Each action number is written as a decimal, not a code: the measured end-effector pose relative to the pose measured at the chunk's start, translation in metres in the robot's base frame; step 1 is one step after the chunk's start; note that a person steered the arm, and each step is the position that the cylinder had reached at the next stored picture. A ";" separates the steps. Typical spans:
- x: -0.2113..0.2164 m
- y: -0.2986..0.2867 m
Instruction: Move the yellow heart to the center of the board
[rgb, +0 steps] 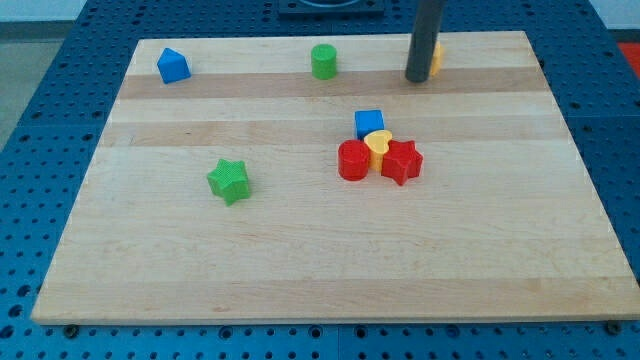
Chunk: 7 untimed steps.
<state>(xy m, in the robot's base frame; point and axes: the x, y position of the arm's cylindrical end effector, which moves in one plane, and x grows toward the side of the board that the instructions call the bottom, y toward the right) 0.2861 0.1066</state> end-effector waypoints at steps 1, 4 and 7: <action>0.000 -0.008; -0.042 -0.015; -0.016 0.032</action>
<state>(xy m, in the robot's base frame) 0.2704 0.1387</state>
